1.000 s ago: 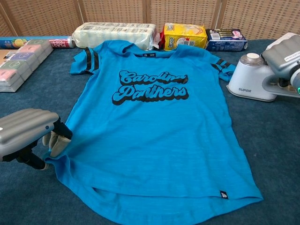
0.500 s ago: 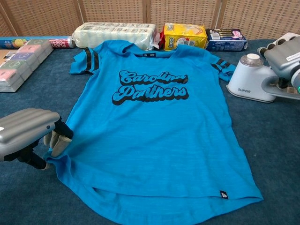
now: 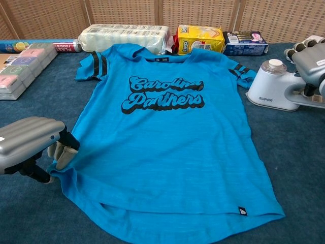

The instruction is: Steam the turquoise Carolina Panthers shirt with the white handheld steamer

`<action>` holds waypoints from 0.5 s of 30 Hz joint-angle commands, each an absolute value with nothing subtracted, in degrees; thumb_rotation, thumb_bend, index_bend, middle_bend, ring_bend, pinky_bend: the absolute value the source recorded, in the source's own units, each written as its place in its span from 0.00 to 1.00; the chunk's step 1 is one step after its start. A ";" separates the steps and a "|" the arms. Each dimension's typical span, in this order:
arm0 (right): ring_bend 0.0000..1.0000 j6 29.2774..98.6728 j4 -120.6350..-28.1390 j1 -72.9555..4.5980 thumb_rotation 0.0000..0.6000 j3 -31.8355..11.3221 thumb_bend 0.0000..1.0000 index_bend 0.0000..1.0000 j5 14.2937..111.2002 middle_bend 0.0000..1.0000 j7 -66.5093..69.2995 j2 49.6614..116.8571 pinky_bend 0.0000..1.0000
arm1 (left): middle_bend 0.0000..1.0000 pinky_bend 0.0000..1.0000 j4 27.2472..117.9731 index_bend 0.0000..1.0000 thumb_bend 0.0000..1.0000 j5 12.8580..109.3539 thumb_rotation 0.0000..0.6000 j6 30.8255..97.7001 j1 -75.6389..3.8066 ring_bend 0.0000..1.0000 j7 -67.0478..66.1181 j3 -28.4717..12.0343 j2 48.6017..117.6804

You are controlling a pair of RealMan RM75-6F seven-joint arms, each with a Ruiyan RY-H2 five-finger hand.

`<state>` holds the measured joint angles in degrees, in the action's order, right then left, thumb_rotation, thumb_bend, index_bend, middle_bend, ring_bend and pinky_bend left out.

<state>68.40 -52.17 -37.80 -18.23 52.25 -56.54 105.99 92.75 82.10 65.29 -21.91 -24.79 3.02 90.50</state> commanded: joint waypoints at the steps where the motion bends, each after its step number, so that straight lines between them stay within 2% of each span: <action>1: 0.03 69.01 -52.16 -37.57 1.00 -18.61 0.36 0.00 52.19 0.04 -55.68 106.18 0.05 | 0.69 0.49 92.72 0.76 0.33 82.15 1.00 65.28 -21.94 0.56 -24.82 3.00 90.55; 15: 0.03 70.15 -53.62 -36.01 1.00 -19.66 0.36 0.00 51.08 0.04 -52.54 105.83 0.04 | 0.69 0.49 93.03 0.76 0.33 82.36 1.00 65.41 -22.02 0.56 -25.00 2.96 90.53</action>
<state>70.20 -53.49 -36.19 -19.62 51.11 -52.92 105.90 93.01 82.36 65.41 -22.01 -24.99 2.96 90.54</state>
